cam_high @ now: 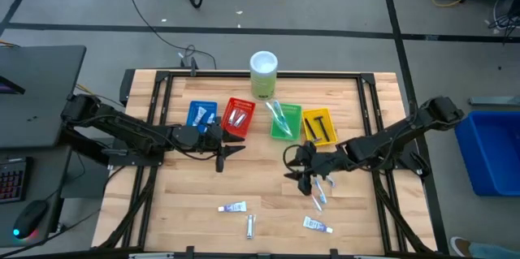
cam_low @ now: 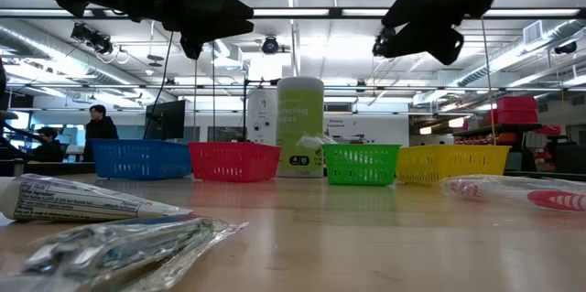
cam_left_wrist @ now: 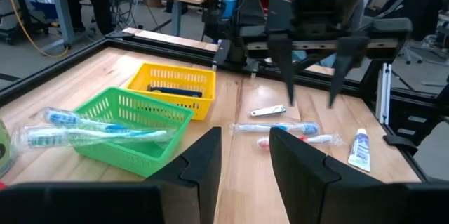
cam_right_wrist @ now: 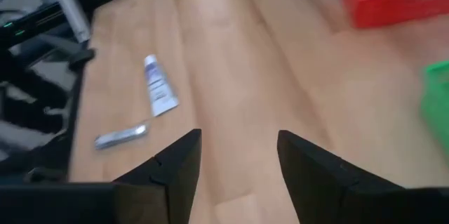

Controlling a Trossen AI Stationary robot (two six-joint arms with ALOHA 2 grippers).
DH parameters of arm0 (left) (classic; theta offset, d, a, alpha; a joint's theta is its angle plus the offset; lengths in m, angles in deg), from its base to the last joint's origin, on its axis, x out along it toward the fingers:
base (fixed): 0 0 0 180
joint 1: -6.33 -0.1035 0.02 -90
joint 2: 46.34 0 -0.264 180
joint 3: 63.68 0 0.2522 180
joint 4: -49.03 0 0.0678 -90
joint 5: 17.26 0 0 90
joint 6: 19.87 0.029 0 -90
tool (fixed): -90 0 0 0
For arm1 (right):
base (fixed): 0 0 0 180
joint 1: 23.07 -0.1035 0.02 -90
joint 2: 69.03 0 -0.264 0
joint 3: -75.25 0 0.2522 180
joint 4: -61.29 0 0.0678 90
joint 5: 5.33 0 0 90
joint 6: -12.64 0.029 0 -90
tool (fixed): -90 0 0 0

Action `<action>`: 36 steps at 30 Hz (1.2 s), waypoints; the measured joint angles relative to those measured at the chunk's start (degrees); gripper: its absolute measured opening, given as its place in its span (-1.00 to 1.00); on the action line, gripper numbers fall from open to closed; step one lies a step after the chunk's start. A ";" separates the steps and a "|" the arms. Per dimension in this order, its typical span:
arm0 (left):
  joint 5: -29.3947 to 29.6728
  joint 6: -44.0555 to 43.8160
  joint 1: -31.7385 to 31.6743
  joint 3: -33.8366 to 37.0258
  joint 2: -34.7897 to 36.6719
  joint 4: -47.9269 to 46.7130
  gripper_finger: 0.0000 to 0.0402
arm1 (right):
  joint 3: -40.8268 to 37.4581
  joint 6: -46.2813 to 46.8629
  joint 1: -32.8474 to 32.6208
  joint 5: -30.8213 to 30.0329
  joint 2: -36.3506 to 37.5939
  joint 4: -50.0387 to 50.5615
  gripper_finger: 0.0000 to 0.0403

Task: Pick & Place Travel size toiletries
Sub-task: Put the white toothpaste into the blue basket

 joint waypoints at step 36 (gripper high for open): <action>-5.05 -0.20 2.60 0.00 0.00 -5.06 -0.36 | 0.02 5.29 -2.55 1.03 -4.96 11.13 0.12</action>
